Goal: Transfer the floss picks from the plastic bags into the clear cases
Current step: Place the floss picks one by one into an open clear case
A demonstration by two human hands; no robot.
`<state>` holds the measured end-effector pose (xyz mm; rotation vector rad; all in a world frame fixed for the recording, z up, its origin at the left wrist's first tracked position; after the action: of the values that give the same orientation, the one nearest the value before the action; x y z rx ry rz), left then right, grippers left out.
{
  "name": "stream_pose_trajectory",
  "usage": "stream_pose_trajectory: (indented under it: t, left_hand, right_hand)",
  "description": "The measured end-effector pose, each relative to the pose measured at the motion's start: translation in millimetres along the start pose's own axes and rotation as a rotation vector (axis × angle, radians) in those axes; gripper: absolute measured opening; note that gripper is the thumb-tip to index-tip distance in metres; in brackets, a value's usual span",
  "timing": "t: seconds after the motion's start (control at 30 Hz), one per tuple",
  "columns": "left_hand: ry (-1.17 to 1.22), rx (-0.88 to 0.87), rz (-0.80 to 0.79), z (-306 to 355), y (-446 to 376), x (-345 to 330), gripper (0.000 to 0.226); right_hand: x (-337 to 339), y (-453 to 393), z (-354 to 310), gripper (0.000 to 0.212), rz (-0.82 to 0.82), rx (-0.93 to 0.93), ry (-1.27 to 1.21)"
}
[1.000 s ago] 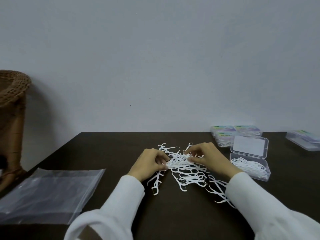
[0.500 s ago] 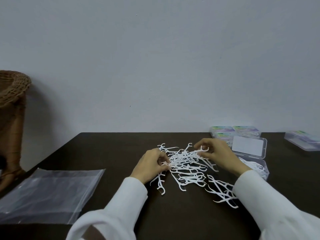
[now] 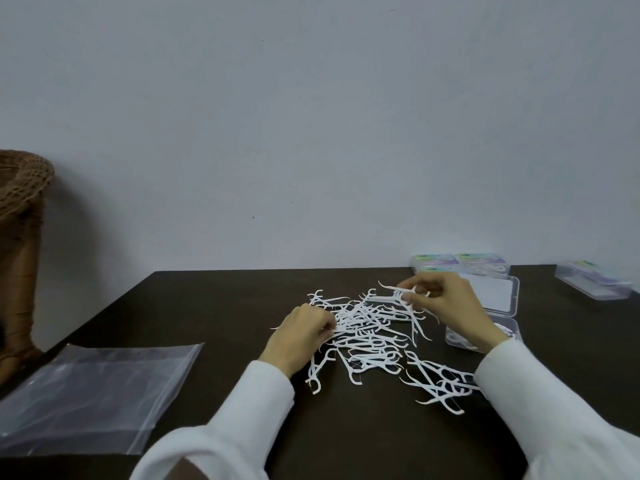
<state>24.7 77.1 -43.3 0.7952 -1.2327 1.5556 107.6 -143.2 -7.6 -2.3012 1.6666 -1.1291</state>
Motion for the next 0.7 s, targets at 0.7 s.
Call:
stream_pose_trajectory:
  t: [0.7]
  left_hand:
    - [0.769, 0.110, 0.141, 76.5, -33.2, -15.1, 0.004]
  right_hand:
    - [70.9, 22.9, 52.9, 0.017, 0.493, -0.245, -0.344]
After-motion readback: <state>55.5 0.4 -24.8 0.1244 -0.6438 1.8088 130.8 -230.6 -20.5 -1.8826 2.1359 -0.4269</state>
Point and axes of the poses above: each hand's wrist, its own y-axis away from the middle knuckle, its own x-axis out of the back of the hand, z = x × y, the point moved 2 cm from there along -y, towards the middle knuckle, and after that the axes turned 3 degrees about x, right-handed, at the moved point
